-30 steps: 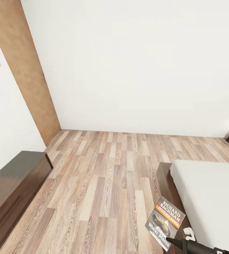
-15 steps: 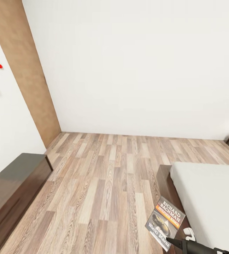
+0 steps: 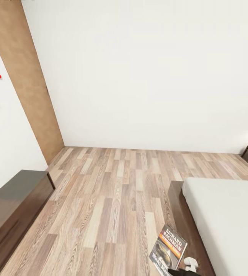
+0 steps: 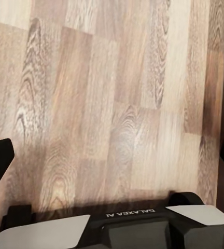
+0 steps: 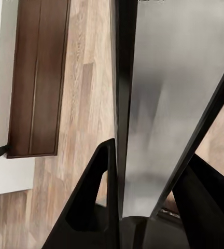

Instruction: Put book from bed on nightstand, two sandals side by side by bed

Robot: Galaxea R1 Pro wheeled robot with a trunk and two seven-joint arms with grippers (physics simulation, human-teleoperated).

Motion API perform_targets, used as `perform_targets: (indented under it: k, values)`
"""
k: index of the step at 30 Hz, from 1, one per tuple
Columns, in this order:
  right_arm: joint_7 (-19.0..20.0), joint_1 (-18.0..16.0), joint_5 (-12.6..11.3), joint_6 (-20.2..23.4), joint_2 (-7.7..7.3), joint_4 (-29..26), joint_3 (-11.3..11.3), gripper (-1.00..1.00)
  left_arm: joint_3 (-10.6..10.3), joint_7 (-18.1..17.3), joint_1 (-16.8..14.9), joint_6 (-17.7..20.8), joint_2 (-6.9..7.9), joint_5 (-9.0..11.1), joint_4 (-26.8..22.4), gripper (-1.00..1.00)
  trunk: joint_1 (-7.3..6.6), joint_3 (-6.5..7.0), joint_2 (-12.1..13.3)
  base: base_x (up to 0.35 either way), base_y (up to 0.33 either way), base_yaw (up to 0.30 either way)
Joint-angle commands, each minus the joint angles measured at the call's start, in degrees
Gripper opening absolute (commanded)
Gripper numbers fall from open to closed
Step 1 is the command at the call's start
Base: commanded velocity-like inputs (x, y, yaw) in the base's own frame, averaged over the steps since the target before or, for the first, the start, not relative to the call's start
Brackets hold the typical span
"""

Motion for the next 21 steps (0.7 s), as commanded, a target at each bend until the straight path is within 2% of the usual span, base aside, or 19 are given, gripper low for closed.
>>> perform_targets:
  k: [1, 3, 5, 12, 21]
  values:
    - [-0.8, 0.0, -0.6, 0.3, 0.99, 0.1, -0.2, -1.00, 0.4, -0.4, 0.0, 0.0, 0.02, 0.1, 0.1, 1.00, 0.01, 0.03, 0.0, 0.000, 0.000, -0.104]
    - [-1.9, 0.0, -0.6, 0.2, 2.14, 0.1, -0.2, -1.00, 0.4, -0.4, 0.0, 0.0, 0.05, 0.1, 0.2, 1.00, 0.01, 0.21, 0.0, 0.000, 0.000, -0.105]
    - [-2.5, 0.0, -0.6, 0.2, 2.63, 0.1, -0.2, -1.00, 0.4, -0.4, 0.0, 0.0, 0.12, 0.1, 0.3, 1.00, 0.01, 0.39, 0.0, 0.000, 0.000, -0.102]
    - [-2.5, 0.0, -0.8, -2.6, 2.31, 0.1, -0.3, -1.00, 0.6, -0.2, 0.0, -0.1, 0.49, 0.2, -0.1, 1.00, 0.01, 1.03, 0.0, 0.000, 0.000, -0.111]
    - [-2.3, 0.0, -0.6, -3.1, 2.23, 0.2, -0.3, -1.00, 0.5, -0.1, 0.0, -0.2, 0.49, 0.2, -0.1, 1.00, 0.01, 1.81, 0.0, 0.000, 0.000, -0.115]
